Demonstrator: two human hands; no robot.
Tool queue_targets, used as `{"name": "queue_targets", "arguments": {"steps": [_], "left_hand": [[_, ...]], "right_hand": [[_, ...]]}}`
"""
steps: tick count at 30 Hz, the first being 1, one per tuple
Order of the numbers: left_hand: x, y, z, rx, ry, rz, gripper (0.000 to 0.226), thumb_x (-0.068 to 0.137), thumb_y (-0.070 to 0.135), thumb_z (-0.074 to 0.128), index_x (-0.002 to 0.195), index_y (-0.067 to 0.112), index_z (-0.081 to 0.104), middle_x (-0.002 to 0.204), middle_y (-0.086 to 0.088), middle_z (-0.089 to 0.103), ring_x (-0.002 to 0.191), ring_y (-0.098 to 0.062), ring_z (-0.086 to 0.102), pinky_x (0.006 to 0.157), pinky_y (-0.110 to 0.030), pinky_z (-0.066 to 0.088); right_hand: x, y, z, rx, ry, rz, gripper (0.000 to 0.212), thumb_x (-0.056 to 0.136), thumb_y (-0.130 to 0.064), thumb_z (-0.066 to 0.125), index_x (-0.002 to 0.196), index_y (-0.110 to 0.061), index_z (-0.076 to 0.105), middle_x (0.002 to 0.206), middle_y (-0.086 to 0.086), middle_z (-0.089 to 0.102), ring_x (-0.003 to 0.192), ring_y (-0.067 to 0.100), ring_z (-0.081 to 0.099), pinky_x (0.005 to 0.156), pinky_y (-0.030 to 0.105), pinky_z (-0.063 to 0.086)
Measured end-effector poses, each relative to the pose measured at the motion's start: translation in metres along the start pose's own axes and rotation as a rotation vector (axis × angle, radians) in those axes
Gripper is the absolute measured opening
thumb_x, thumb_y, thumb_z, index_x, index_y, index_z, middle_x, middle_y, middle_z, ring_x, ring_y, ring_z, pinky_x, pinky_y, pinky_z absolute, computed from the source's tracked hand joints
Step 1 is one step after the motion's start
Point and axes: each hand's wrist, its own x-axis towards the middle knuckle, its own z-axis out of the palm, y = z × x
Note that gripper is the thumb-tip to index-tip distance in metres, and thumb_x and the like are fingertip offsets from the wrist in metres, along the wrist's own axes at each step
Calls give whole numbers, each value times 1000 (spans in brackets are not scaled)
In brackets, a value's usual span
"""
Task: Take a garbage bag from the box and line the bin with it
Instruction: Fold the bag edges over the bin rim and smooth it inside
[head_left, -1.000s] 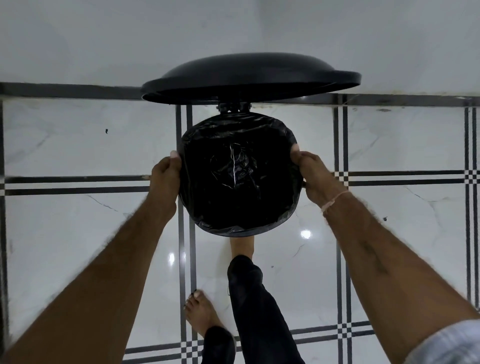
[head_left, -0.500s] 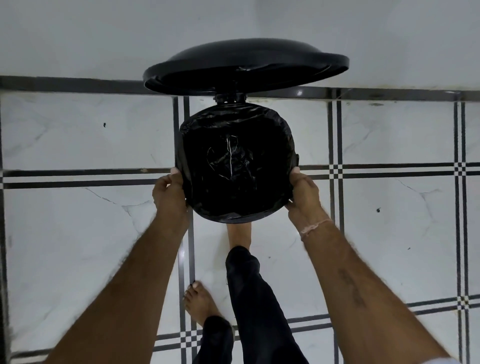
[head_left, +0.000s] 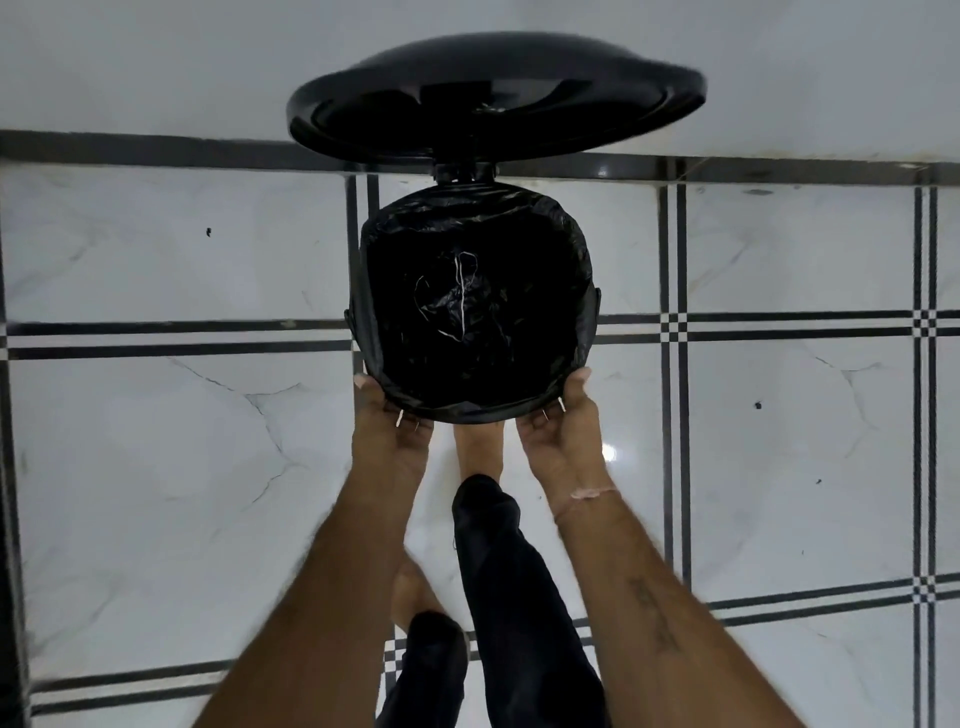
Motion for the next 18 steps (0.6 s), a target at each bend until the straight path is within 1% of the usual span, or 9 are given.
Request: {"name": "queue_targets", "arguments": {"steps": [2, 4, 5, 6, 8, 11, 14, 15, 18], "left_hand": [[-4, -9, 0, -38, 35, -46, 42, 105, 48, 53, 121, 12, 68, 120, -4, 70, 102, -19, 70, 86, -38, 62], [-11, -20, 0, -42, 64, -129, 43, 101, 51, 57, 121, 16, 71, 121, -3, 67, 110, -21, 66, 98, -46, 57], [-14, -23, 1, -40, 68, -153, 40, 100, 50, 60, 119, 16, 72, 122, -4, 66, 112, -23, 65, 100, -47, 56], [-16, -25, 1, -38, 69, -157, 35, 100, 47, 61, 112, 16, 73, 120, -4, 66, 109, -23, 65, 97, -45, 57], [-18, -25, 2, -71, 78, -133, 28, 103, 40, 60, 99, 15, 73, 108, -5, 69, 99, -23, 67, 81, -40, 61], [-14, -19, 0, -25, 134, -114, 24, 108, 28, 56, 111, 8, 68, 101, -7, 70, 88, -20, 69, 58, -32, 63], [-19, -11, -4, 94, 130, -108, 36, 110, 28, 49, 135, 4, 59, 105, -9, 70, 91, -22, 69, 72, -36, 60], [-21, -7, -6, 111, 109, -120, 37, 111, 26, 47, 140, 4, 56, 112, -11, 70, 94, -24, 69, 78, -39, 59], [-38, 15, 4, 250, 108, -110, 43, 111, 30, 47, 146, 8, 53, 143, -14, 61, 117, -31, 65, 100, -45, 53]], "right_hand": [[-4, 14, 2, 115, 21, 54, 52, 101, -61, 52, 110, -13, 70, 116, 7, 69, 106, 23, 68, 69, 37, 65], [-11, 29, 3, 155, 29, 124, 57, 100, -64, 50, 115, -12, 68, 119, 9, 67, 114, 26, 67, 90, 48, 60], [-15, 35, 3, 158, 37, 148, 59, 101, -64, 49, 116, -9, 68, 117, 10, 66, 115, 28, 66, 103, 47, 55], [-18, 40, 4, 155, 45, 156, 60, 102, -62, 48, 114, -7, 68, 113, 11, 66, 112, 28, 66, 110, 45, 51], [-19, 44, 11, 162, 74, 136, 57, 104, -59, 49, 110, -6, 68, 105, 11, 66, 100, 26, 65, 110, 40, 50], [-15, 39, 12, 171, 106, 134, 50, 105, -51, 53, 106, -3, 67, 104, 13, 66, 103, 29, 66, 104, 43, 55], [-22, 22, 7, 52, 104, 125, 41, 108, -40, 52, 109, -3, 68, 109, 13, 66, 94, 27, 68, 78, 40, 61], [-25, 14, 5, -14, 113, 99, 38, 109, -38, 51, 118, -4, 67, 116, 14, 65, 97, 26, 67, 80, 40, 60], [-42, -18, 13, -250, 97, 1, 42, 110, -42, 45, 137, -14, 61, 133, 11, 62, 122, 30, 62, 110, 45, 50]]}}
